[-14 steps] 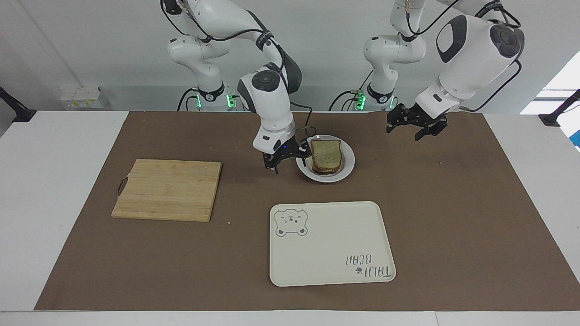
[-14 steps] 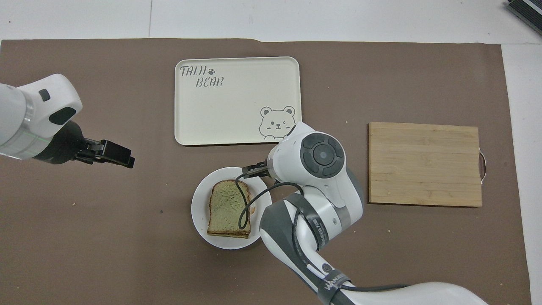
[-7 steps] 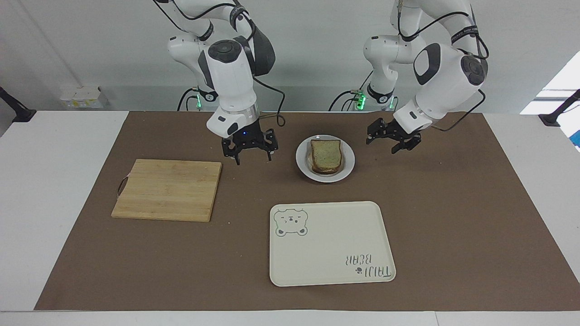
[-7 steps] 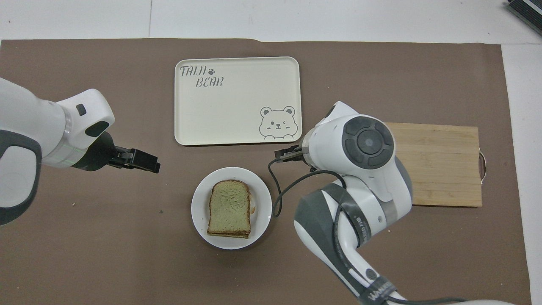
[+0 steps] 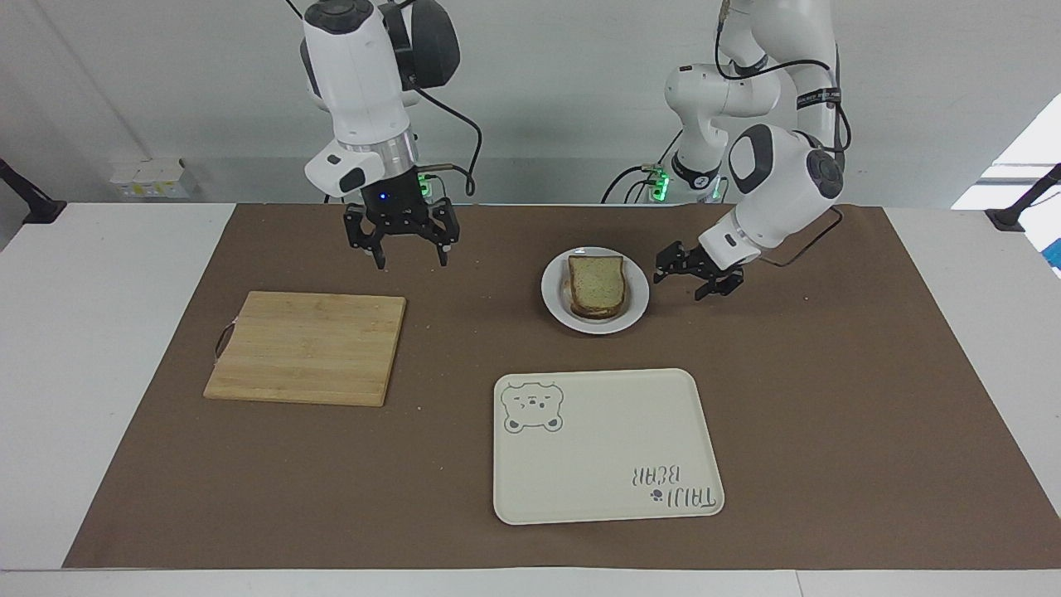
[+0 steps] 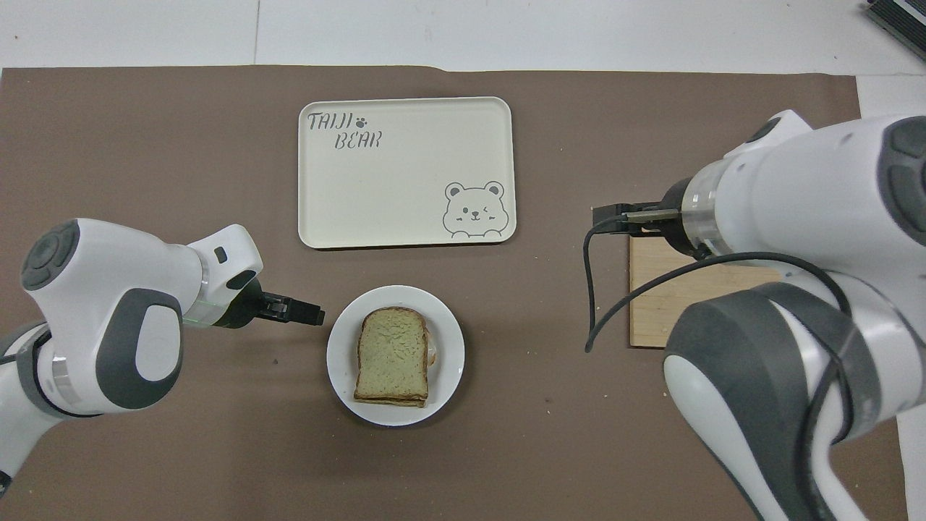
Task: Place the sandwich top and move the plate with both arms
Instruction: 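Release the bread with the right gripper while the left gripper reaches the plate, then withdraw the right gripper while the left gripper grips the plate rim, then slide the plate with the left gripper onto the cream tray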
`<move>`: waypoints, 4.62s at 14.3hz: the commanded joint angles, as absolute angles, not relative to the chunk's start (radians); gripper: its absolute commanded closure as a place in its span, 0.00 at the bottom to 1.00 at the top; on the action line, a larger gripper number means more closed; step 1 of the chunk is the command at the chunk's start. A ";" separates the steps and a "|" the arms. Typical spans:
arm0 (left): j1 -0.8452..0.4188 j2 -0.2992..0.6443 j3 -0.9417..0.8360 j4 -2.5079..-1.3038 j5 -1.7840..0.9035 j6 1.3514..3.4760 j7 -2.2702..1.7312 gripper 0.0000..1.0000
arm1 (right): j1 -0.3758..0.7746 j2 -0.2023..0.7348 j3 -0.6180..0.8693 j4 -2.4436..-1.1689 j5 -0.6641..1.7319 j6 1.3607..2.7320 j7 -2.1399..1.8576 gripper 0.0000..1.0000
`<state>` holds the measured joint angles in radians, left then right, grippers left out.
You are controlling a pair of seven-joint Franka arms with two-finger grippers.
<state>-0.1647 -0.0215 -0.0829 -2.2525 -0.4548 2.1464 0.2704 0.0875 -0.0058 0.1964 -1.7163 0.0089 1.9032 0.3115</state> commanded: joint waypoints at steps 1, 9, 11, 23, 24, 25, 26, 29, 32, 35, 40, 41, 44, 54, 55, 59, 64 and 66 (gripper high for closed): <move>-0.216 -0.028 -0.071 -2.318 -0.474 2.229 0.305 0.00 | 0.040 -0.002 0.210 -1.671 0.005 1.870 0.333 0.00; -0.299 0.005 -0.069 -2.410 -0.474 2.321 0.328 0.00 | 0.026 -0.003 0.167 -1.533 0.006 1.688 0.382 0.00; -0.308 0.003 -0.069 -2.416 -0.474 2.327 0.328 0.16 | 0.025 -0.005 0.131 -1.514 0.024 1.646 0.382 0.00; -0.359 0.038 -0.072 -2.434 -0.474 2.373 0.325 0.45 | 0.008 -0.098 -0.069 -1.593 0.022 1.566 0.319 0.00; -0.360 0.038 -0.072 -2.434 -0.474 2.375 0.325 0.47 | -0.009 -0.109 -0.074 -1.621 0.020 1.569 0.267 0.00; -0.367 0.038 -0.072 -2.434 -0.474 2.375 0.324 0.56 | -0.035 -0.110 -0.074 -1.637 0.015 1.571 0.196 0.00; -0.373 0.038 -0.072 -2.434 -0.474 2.373 0.322 0.83 | -0.054 -0.110 -0.075 -1.643 0.012 1.568 0.128 0.00; -0.371 0.041 -0.072 -2.424 -0.527 2.359 0.328 1.00 | -0.048 -0.124 -0.074 -1.681 -0.002 1.565 -0.007 0.00; -0.367 0.041 -0.072 -2.419 -0.577 2.344 0.337 1.00 | -0.040 -0.158 -0.049 -1.729 -0.002 1.566 -0.002 0.00; -0.344 0.041 -0.071 -2.399 -0.702 2.268 0.432 1.00 | -0.040 -0.167 0.009 -1.738 -0.002 1.566 0.063 0.00; -0.285 0.052 -0.071 -2.367 -0.833 2.159 0.512 1.00 | -0.061 -0.157 0.034 -1.727 0.000 1.577 0.098 0.00; -0.278 0.055 -0.069 -2.349 -0.859 2.116 0.512 1.00 | -0.063 -0.153 0.022 -1.724 0.002 1.577 0.098 0.00; -0.230 0.071 -0.069 -2.313 -0.899 2.033 0.512 1.00 | -0.064 -0.152 0.012 -1.724 0.000 1.580 0.095 0.00; -0.098 0.139 -0.069 -2.162 -1.042 1.803 0.566 1.00 | -0.066 -0.153 0.012 -1.727 -0.003 1.585 0.097 0.00; -0.091 0.170 -0.068 -2.105 -1.035 1.766 0.563 1.00 | -0.067 -0.153 0.012 -1.726 -0.003 1.585 0.097 0.00; -0.058 0.251 -0.066 -1.944 -1.002 1.717 0.557 1.00 | -0.075 -0.153 0.012 -1.724 0.000 1.582 0.109 0.00; -0.064 0.369 -0.066 -1.717 -1.000 1.686 0.437 1.00 | -0.078 -0.152 0.020 -1.721 0.017 1.578 0.100 0.00; -0.066 0.432 -0.066 -1.622 -1.002 1.675 0.408 1.00 | -0.078 -0.152 0.023 -1.723 0.017 1.578 0.100 0.00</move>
